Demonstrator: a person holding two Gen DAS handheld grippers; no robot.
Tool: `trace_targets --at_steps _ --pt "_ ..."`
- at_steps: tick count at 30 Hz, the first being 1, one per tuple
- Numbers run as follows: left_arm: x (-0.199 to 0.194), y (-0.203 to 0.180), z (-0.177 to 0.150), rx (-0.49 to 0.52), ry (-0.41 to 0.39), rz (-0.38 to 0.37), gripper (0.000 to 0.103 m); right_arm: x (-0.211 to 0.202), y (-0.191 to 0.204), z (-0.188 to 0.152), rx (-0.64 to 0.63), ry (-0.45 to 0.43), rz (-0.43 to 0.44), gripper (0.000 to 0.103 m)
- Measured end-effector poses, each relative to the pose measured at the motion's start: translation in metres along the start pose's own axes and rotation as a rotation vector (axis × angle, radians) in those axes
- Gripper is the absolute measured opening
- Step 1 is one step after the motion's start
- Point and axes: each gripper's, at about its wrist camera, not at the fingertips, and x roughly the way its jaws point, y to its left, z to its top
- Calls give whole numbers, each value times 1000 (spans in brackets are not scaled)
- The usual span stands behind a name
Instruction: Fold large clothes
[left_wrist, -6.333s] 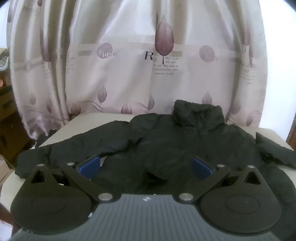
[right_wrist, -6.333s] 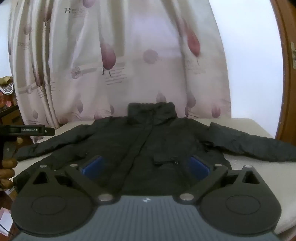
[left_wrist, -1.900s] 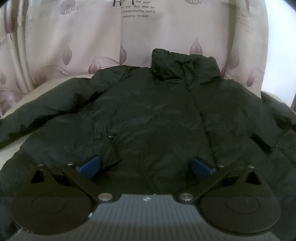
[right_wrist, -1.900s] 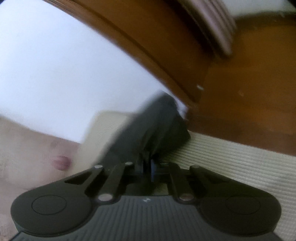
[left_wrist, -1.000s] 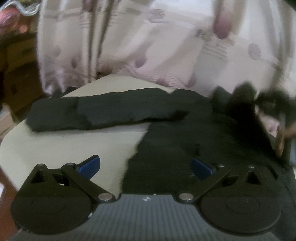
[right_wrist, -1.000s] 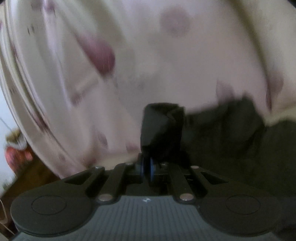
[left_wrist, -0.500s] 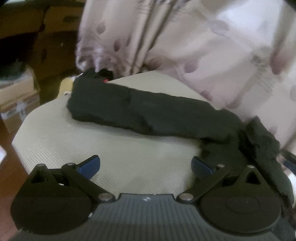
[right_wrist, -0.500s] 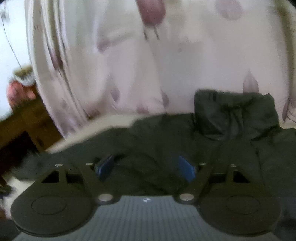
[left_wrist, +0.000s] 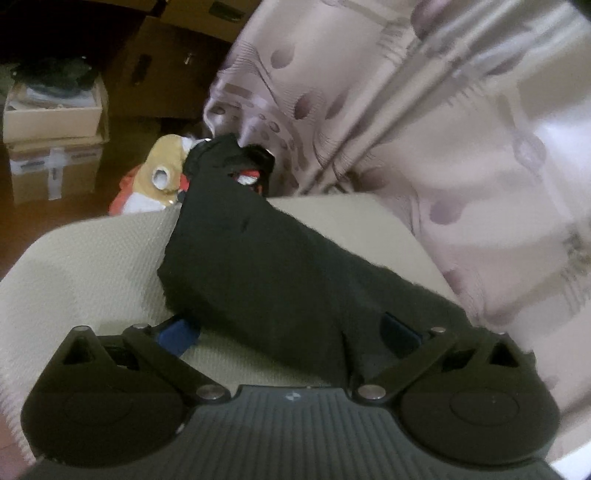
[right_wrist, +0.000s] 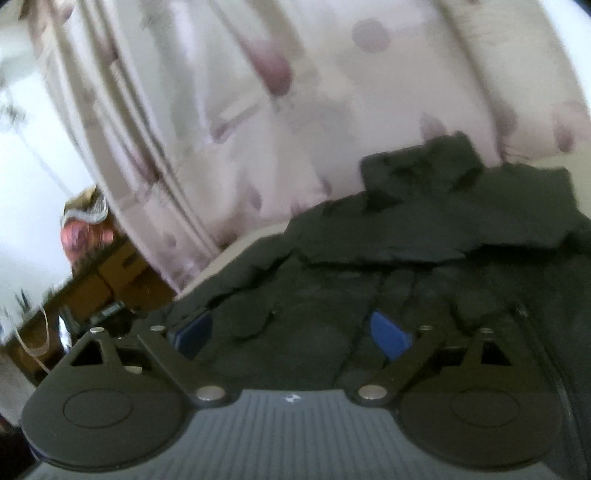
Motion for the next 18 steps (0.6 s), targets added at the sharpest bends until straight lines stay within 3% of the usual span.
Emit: trace_targets --at_steps 1,2,3,4,5,7,9,13,18 --pt "4 -2 2 3 -4 12 97 -7 -3 -1 26 -11 5 94" --pt "8 -6 4 8 -15 34 79 -14 -5 -2 53 -23 7 94" --pt "13 -7 6 9 -12 45 37 -21 -6 -3 73 -35 6 94" --pt "23 -7 11 13 25 43 10 -29 -7 -5 89 -49 4 94" --pt "33 -9 17 7 75 33 3 -35 -9 -5 103 -61 2 94" --pt "30 -22 29 15 30 51 3 -49 -13 -6 125 -89 -6 94" --pt "14 -55 40 85 -49 30 3 -63 -16 -6 120 -116 -27 94" --pt "-25 -149 46 260 -157 -99 3 -86 -28 -8 123 -173 -71 94" --pt "-66 -270 7 424 -180 -310 3 -99 -50 -10 194 -229 -66 94"
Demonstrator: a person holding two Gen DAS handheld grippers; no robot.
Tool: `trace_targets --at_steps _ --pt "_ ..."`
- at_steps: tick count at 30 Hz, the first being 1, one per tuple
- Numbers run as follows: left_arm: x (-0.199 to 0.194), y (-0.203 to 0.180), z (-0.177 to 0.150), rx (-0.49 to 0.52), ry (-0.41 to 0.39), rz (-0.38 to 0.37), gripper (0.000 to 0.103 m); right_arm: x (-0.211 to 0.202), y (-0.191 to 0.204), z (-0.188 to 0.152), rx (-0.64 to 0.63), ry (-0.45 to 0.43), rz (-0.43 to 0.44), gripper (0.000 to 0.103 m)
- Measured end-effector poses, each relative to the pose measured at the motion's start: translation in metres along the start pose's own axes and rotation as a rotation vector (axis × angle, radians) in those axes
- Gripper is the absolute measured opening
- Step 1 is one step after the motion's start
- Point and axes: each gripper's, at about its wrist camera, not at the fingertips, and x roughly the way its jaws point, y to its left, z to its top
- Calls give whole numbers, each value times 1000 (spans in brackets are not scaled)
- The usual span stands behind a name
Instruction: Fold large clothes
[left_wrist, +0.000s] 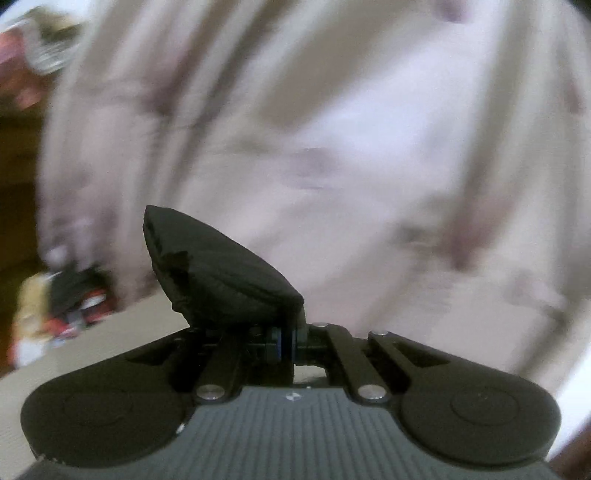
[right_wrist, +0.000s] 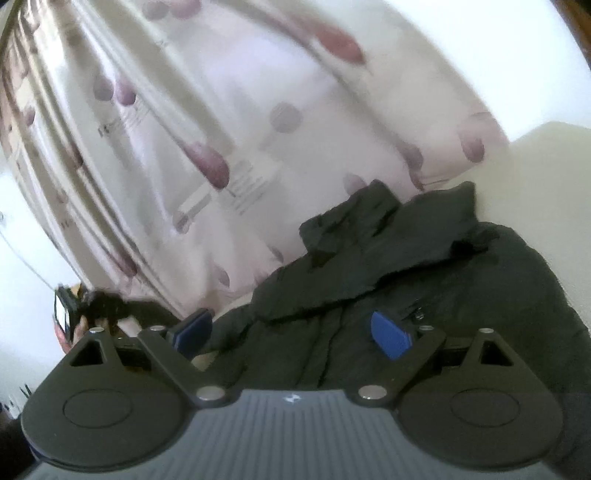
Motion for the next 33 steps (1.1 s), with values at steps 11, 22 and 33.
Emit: trace_targets --at_steps 11,22,33 --pt "38 -233 -115 330 160 -349 4 -20 -41 1 65 -31 -11 95" --pt "27 -261 -206 547 100 -500 103 -31 -74 -1 121 -25 -30 96" --pt "-29 -111 -177 228 284 -278 100 -3 -51 33 22 -4 -39 98"
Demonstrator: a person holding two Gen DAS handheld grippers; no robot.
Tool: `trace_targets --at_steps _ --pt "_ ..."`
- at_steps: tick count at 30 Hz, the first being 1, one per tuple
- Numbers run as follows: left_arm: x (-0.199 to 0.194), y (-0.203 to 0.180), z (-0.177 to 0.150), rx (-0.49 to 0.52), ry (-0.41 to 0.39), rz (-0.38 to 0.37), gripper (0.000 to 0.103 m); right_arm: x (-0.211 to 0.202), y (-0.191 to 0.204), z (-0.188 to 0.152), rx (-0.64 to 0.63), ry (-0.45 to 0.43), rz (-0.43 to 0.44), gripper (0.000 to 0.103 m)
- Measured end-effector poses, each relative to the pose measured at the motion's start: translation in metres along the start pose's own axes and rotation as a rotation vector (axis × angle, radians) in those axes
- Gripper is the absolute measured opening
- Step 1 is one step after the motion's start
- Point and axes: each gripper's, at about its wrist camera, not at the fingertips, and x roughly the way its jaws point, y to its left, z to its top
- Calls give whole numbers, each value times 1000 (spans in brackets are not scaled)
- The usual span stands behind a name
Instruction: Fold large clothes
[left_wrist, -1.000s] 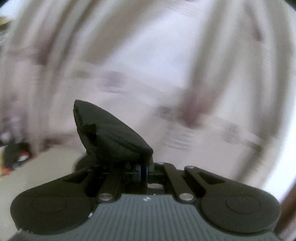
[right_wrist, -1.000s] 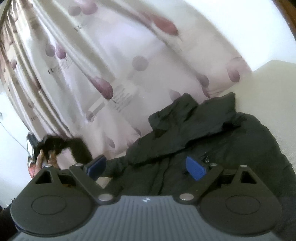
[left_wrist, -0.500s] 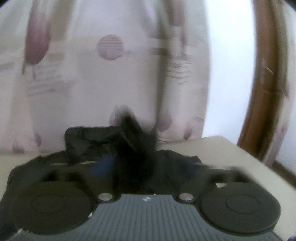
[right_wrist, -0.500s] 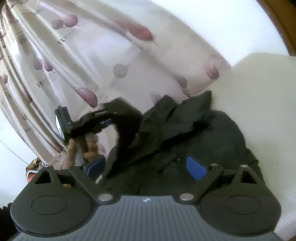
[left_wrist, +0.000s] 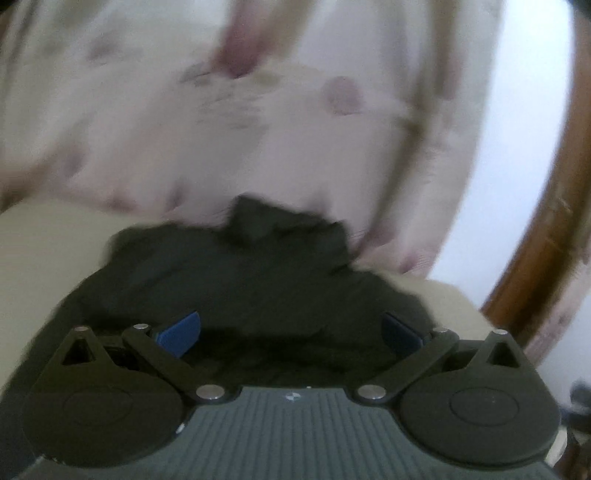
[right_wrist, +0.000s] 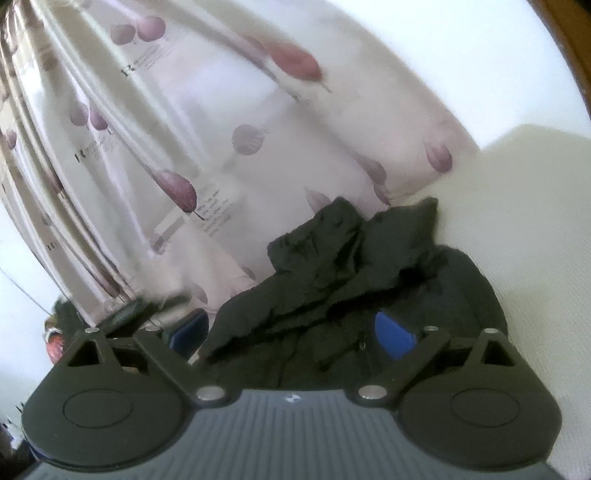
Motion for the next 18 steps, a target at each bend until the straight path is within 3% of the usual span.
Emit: trace_targets --at_steps 5,8,11,14,18 --pt "-68 64 -30 -78 76 92 100 6 14 -4 -31 44 -29 98" --pt "-110 94 -47 -85 79 164 103 -14 18 -20 -70 63 -85 98" --pt "-145 122 -65 -114 108 181 103 -46 12 -40 -77 84 -165 98" --pt "-163 139 -87 -105 130 236 103 -79 3 -59 -71 87 -269 98" --pt "-161 144 -102 -110 153 202 103 -104 -5 -79 -59 102 -338 98"
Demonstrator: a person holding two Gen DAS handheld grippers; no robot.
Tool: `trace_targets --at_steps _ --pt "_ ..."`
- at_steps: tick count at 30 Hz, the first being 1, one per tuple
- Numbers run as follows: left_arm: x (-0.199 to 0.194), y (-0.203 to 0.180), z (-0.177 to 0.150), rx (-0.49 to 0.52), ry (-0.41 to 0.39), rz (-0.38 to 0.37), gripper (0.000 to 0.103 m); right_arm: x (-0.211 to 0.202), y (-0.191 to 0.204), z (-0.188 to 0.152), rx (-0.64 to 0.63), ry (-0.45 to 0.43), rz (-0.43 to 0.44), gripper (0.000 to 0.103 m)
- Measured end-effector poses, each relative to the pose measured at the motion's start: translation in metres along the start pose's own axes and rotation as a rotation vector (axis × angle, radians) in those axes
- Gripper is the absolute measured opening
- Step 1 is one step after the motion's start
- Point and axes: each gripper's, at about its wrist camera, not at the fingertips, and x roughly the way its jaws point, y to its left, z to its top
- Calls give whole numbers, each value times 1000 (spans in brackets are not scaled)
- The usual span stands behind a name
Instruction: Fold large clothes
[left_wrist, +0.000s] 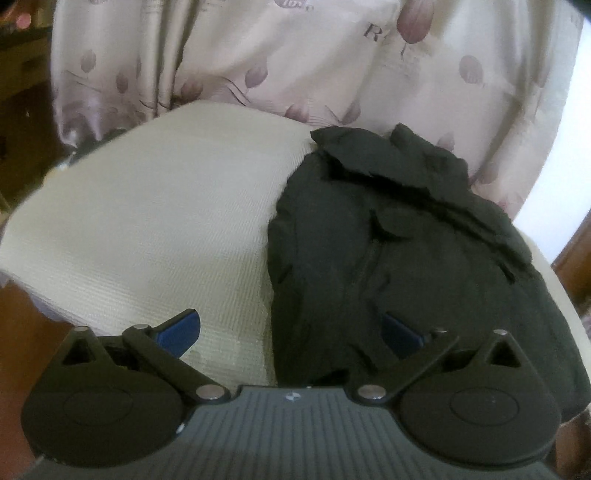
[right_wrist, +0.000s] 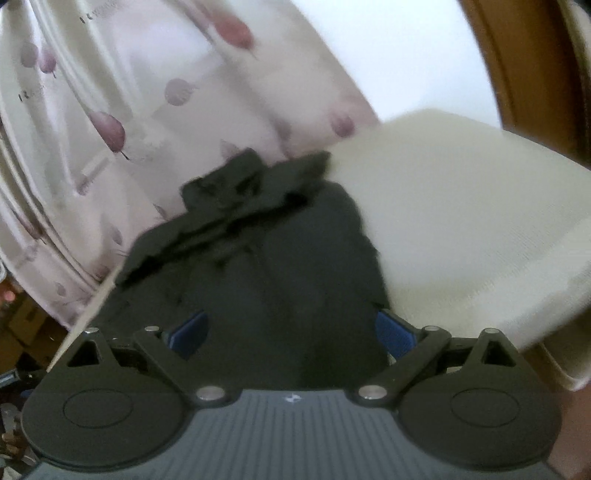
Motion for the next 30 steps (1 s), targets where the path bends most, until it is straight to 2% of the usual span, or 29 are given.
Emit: trace_targets --at_steps 3,5,7,8,9,11,12,13,15,16,17,19,20,22,23,25,26,27,28,29,30 --pt "12 -3 -7 33 18 1 103 -2 -5 -10 21 5 -29 98" --pt "19 -2 -12 44 27 -31 103 -2 -12 -15 57 3 -24 98" --pt "25 -2 -17 44 46 -75 98 0 -19 -19 98 5 -31 98" --pt "28 -2 -20 50 51 -107 82 2 -24 -21 127 10 -13 98" --pt "33 -3 -20 61 69 -134 50 5 -28 -22 158 14 8 98" --pt "37 -8 -21 92 60 -88 29 14 -41 -25 255 29 46 98" --pt "38 -6 -20 83 63 -104 23 17 -45 -26 293 34 80 98" --pt "39 -2 -19 56 64 -121 22 20 -49 -28 329 32 128 98" --pt "38 5 -19 28 67 -133 21 24 -51 -29 363 21 151 96" --pt "36 7 -20 21 61 -139 20 26 -51 -29 369 24 159 84" --pt "34 9 -20 18 55 -141 20 29 -50 -29 372 32 173 56" --pt "32 11 -21 18 53 -145 20 32 -47 -28 362 53 145 26" --pt "31 13 -22 12 54 -149 20 32 -46 -28 348 58 120 22" --pt "30 14 -22 14 65 -169 20 31 -46 -29 331 57 97 20" --pt "30 12 -22 32 69 -164 26 30 -47 -30 327 56 94 20" --pt "29 10 -22 62 60 -135 55 28 -49 -32 319 56 100 21" --pt "27 10 -22 65 49 -140 77 28 -49 -31 314 61 104 23" --pt "26 9 -21 60 39 -139 95 28 -50 -31 323 59 104 24" --pt "25 9 -20 54 29 -132 98 28 -52 -30 344 48 103 38" --pt "25 9 -19 49 21 -127 98 27 -55 -31 363 35 96 69" --pt "27 10 -18 47 33 -130 95 28 -59 -31 383 23 93 86"
